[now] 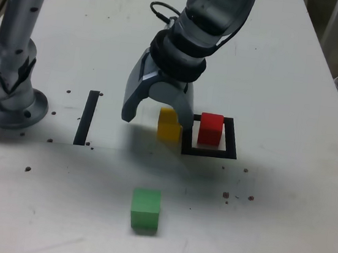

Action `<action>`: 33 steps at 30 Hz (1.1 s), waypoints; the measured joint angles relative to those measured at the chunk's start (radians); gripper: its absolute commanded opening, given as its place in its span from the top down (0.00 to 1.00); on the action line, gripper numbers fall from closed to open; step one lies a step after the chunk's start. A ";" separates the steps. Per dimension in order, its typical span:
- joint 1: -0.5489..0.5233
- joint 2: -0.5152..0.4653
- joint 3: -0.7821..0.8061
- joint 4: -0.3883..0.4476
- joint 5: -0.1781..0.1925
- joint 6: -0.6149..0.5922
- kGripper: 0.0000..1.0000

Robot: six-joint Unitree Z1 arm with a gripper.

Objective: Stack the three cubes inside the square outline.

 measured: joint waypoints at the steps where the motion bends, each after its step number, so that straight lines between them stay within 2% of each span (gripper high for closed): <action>1: 0.000 0.000 0.001 0.000 -0.001 0.000 0.07; 15: 0.000 -0.001 -0.001 0.000 0.000 0.011 0.08; 33: 0.004 0.022 -0.037 0.012 -0.023 0.065 0.09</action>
